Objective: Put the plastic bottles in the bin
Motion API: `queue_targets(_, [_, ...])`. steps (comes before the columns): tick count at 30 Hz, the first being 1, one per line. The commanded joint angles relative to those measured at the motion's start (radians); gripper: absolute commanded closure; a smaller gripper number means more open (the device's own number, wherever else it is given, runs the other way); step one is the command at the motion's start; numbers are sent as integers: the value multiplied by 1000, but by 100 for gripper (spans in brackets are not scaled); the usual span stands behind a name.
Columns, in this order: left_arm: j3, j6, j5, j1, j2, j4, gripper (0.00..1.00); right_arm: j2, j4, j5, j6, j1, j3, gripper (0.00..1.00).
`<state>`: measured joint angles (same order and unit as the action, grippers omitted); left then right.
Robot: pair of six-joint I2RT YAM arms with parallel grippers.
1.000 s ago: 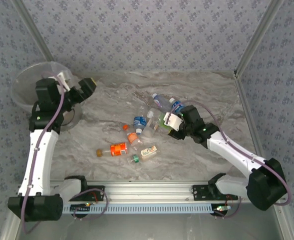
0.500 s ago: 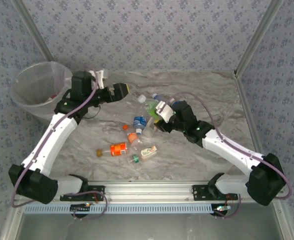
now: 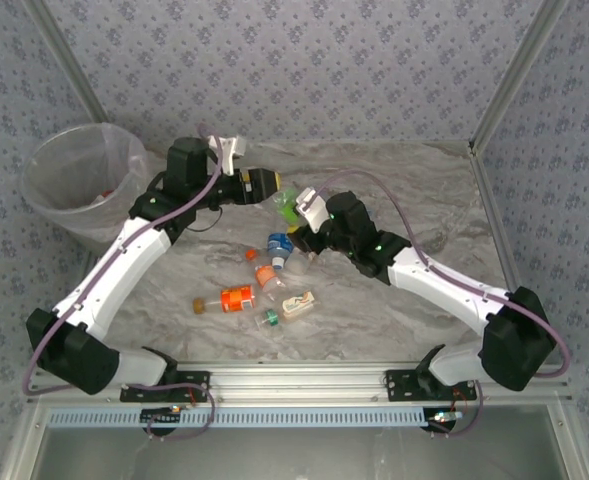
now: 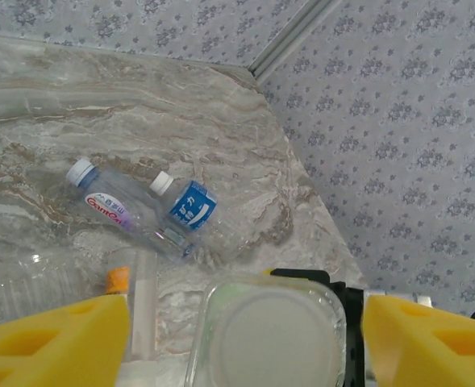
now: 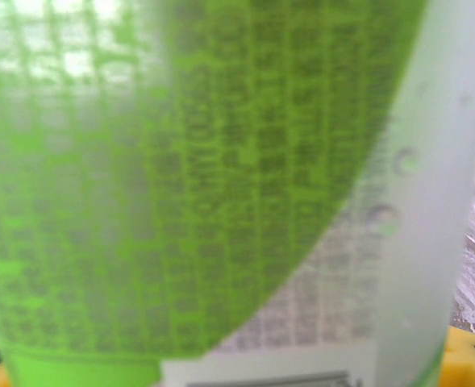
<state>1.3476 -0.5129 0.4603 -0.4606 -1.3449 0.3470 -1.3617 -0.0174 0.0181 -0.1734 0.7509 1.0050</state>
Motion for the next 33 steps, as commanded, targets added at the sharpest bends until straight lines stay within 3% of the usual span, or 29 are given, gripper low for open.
queue_targets(1, [43, 8, -36, -4, -15, 14, 32, 0, 46, 16, 34, 10, 38, 100])
queue_targets(7, [59, -8, -15, -7, -57, -1, 39, -17, 69, 26, 38, 27, 51, 100])
queue_targets(16, [41, -26, -32, -7, -71, -35, 65, -40, 90, 56, 41, 49, 60, 93])
queue_targets(20, [38, -23, -36, -6, -71, -28, 77, -38, 98, 55, 41, 48, 48, 78])
queue_targets(22, [39, -22, -45, -7, -71, -22, 96, -38, 102, 56, 43, 48, 43, 72])
queue_targets(24, [41, -22, -55, -7, -70, -16, 100, -40, 81, 56, 39, 46, 49, 63])
queue_targets(27, [49, -13, -62, -6, -70, -5, 100, -33, 46, 55, 17, 43, 51, 36])
queue_targets(29, [47, -13, -87, -7, -61, -5, 100, -19, 37, 53, 1, 40, 40, 0])
queue_targets(33, [35, -12, -134, -4, -41, -14, 100, 26, 39, 0, -9, 30, 10, 0])
